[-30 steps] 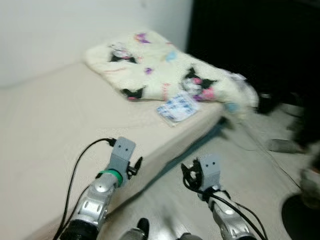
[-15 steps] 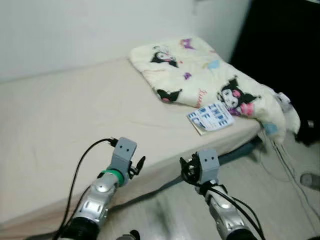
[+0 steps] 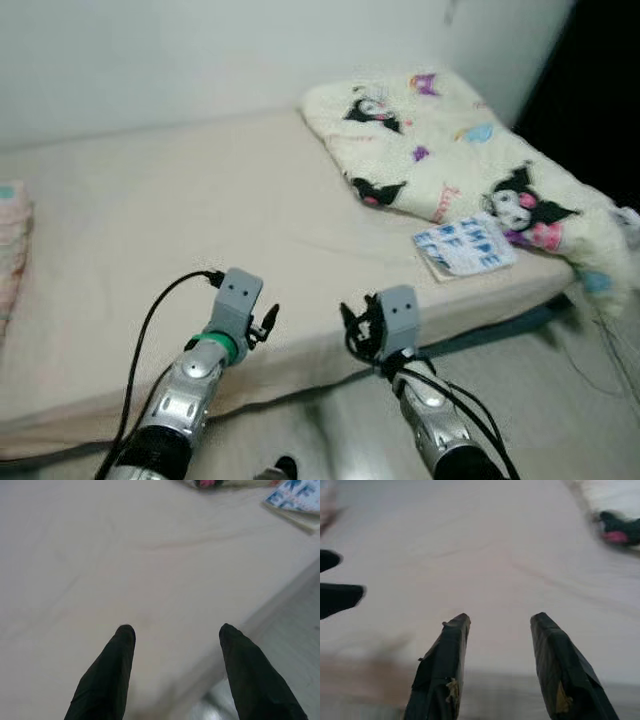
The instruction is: Clean up the room
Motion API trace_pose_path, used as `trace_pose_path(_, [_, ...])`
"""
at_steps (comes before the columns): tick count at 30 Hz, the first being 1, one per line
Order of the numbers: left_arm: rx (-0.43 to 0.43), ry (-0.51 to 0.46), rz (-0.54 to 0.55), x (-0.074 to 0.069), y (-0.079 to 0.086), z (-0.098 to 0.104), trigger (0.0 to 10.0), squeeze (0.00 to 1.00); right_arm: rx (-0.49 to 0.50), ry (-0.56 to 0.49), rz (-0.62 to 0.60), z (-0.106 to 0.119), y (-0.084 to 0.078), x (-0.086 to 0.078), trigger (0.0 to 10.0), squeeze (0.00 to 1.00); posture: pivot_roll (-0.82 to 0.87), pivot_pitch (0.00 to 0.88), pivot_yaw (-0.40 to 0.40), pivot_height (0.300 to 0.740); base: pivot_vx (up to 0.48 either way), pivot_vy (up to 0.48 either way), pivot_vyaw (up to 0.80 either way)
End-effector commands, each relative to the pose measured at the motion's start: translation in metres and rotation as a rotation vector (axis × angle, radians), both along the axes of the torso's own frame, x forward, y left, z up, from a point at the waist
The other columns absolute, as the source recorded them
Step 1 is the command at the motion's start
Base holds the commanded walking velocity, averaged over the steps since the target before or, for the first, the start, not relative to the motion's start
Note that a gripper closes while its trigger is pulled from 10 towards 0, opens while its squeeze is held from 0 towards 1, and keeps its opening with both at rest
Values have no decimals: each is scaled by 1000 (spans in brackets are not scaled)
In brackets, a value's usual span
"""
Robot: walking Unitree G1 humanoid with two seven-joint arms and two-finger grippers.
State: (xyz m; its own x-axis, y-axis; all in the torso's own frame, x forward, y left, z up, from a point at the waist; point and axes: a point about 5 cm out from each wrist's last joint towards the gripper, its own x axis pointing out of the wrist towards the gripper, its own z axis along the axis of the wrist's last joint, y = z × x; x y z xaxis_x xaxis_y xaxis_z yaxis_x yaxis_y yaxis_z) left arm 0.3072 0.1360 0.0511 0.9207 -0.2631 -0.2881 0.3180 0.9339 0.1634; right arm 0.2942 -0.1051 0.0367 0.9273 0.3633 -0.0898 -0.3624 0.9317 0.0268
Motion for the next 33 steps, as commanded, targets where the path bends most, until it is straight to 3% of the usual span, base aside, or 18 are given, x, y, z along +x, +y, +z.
trace_pose_path(1, [9,14,-2,-3,0,-6,10000,0,2,18,-5,-5,-2,-3,10000,0,-21,0,63,740,0,0,681])
trace_pose_path(21, [9,6,-2,-3,-4,-8,10000,0,-3,14,-20,-7,-8,-5,10000,0,-29,0,51,740,0,0,668])
trace_pose_path(24, [0,-6,-17,-3,-6,-7,10000,0,3,13,-28,-7,-9,-5,10000,0,-33,1,48,740,0,0,0])
trace_pose_path(33, [-6,-15,-38,-3,-12,-7,10000,0,9,8,-39,-6,-13,-6,10000,0,-40,8,43,740,0,-448,0])
